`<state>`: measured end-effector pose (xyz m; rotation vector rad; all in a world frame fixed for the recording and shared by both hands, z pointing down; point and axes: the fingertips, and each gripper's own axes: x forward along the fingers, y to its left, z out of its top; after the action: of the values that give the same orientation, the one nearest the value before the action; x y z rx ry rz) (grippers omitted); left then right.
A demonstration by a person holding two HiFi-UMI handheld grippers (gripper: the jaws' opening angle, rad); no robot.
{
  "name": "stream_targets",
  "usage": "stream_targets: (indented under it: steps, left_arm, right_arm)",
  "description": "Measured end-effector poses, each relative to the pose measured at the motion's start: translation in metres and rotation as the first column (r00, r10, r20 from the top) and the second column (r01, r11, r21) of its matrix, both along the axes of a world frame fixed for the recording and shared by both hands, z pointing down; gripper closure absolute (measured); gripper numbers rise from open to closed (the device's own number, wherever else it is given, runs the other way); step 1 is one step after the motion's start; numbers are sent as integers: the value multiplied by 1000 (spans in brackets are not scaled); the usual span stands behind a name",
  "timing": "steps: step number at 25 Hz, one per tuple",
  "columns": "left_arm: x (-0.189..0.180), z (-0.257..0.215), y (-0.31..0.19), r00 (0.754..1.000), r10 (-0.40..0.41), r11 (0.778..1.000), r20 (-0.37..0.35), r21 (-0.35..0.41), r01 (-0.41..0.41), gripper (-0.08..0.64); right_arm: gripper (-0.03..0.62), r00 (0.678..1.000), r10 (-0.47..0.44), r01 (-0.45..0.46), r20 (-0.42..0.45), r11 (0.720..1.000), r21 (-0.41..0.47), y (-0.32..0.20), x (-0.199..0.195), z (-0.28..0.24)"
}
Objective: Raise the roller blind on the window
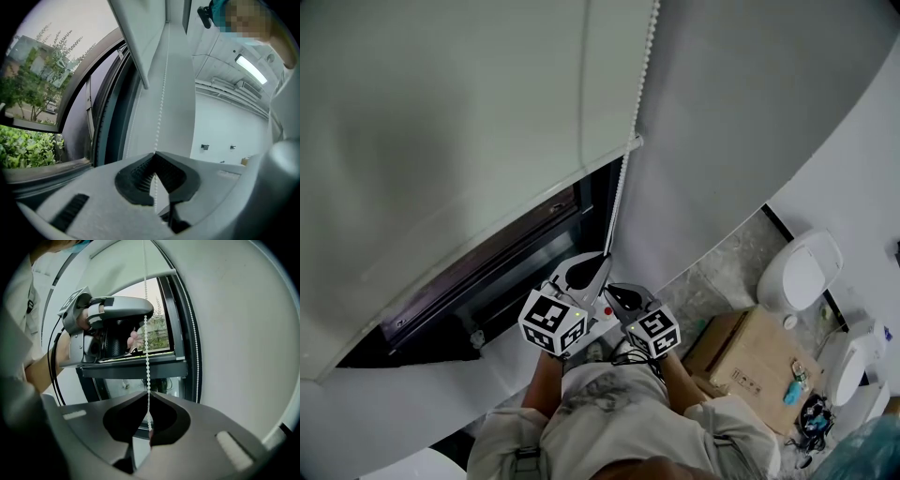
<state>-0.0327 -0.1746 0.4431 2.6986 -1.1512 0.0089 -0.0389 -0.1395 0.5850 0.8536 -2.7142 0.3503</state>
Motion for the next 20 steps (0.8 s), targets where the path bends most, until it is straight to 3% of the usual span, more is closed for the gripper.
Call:
stream_targets:
  steps: [13, 20]
  left_arm:
    - [3, 2, -4, 1000, -18, 1000, -9, 2, 18, 546]
    - [1, 3, -5, 999, -31, 999, -8, 9, 31, 548]
  right_arm:
    - [565, 999, 21, -18, -31, 996, 86, -2, 10, -4]
    - [531, 1000, -1, 0, 8, 993, 115, 2, 12, -22]
